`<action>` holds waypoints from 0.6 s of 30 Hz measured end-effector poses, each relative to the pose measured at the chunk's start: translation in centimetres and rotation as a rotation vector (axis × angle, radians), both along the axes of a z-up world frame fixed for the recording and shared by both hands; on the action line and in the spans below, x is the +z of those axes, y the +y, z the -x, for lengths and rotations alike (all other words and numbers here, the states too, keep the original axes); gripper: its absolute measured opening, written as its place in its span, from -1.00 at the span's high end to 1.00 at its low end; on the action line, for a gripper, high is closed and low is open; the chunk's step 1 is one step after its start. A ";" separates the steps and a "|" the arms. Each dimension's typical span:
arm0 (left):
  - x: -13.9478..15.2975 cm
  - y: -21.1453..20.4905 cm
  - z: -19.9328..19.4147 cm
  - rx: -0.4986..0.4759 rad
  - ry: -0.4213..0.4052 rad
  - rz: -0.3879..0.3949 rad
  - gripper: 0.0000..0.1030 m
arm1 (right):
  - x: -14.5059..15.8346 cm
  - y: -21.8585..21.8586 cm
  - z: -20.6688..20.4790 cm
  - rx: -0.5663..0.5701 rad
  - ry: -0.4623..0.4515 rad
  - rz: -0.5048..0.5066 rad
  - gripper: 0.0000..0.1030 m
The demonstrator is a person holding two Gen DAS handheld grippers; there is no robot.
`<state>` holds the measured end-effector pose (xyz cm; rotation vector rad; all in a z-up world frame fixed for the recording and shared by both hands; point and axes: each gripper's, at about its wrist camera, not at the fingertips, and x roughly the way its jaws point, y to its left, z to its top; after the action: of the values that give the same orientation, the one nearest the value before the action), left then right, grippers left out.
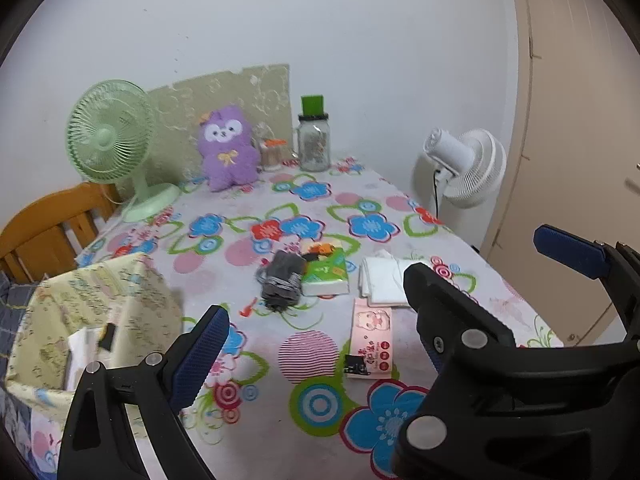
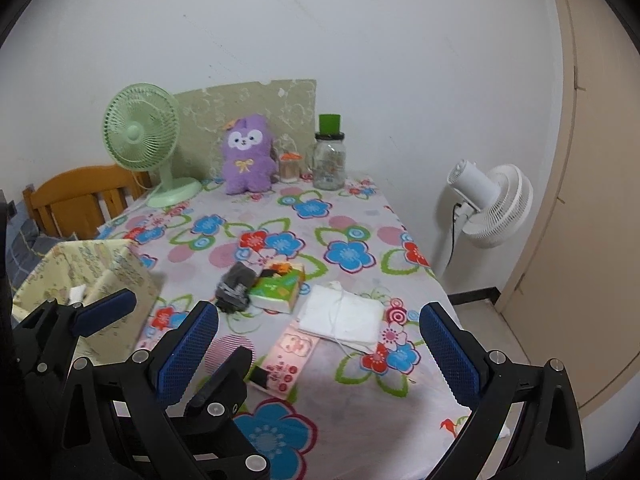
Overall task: Organize soft objects
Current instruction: 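Move both open tools back over the remaining items on the table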
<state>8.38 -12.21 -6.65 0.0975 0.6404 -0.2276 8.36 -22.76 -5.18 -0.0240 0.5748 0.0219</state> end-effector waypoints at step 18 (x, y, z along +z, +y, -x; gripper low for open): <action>-4.9 -3.5 -3.9 -0.061 0.090 -0.050 -0.89 | -5.6 -3.3 -4.0 -0.059 0.075 -0.035 -0.98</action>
<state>12.23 -15.68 -11.59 0.1553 0.7339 -0.2767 12.35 -26.02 -10.75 0.0282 0.6501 -0.0249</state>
